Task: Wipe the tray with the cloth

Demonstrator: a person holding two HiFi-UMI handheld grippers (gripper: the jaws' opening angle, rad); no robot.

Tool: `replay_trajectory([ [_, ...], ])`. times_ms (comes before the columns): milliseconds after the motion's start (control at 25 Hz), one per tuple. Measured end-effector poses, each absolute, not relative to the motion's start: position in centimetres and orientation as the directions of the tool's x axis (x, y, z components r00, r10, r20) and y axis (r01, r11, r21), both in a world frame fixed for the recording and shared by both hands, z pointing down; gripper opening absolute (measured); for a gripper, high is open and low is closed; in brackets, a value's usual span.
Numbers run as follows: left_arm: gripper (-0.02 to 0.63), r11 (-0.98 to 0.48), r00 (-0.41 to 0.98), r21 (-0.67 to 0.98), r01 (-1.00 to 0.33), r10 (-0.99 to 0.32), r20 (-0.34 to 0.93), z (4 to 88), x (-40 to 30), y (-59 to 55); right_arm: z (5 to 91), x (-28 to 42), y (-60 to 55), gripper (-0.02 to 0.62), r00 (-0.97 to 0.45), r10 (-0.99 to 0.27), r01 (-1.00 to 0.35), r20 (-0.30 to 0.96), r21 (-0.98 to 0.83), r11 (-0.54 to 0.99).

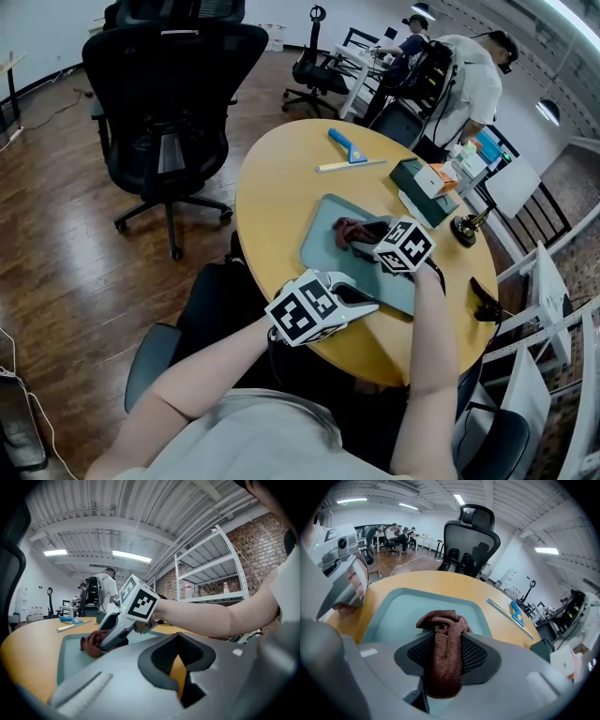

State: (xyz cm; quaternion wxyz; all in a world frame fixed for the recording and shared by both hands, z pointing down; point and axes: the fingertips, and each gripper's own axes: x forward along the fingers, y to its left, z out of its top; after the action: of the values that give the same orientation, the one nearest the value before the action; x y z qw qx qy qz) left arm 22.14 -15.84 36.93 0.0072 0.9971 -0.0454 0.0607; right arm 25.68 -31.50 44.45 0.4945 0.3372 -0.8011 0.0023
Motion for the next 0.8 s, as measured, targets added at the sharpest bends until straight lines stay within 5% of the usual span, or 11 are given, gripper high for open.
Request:
replay_trajectory([
  [800,0.0,-0.995,0.988,-0.001,-0.096,-0.095,0.119,36.8,22.1,-15.9,44.7,30.2,-36.3,0.155,-0.123,-0.601,-0.615,0.79,0.415,0.67],
])
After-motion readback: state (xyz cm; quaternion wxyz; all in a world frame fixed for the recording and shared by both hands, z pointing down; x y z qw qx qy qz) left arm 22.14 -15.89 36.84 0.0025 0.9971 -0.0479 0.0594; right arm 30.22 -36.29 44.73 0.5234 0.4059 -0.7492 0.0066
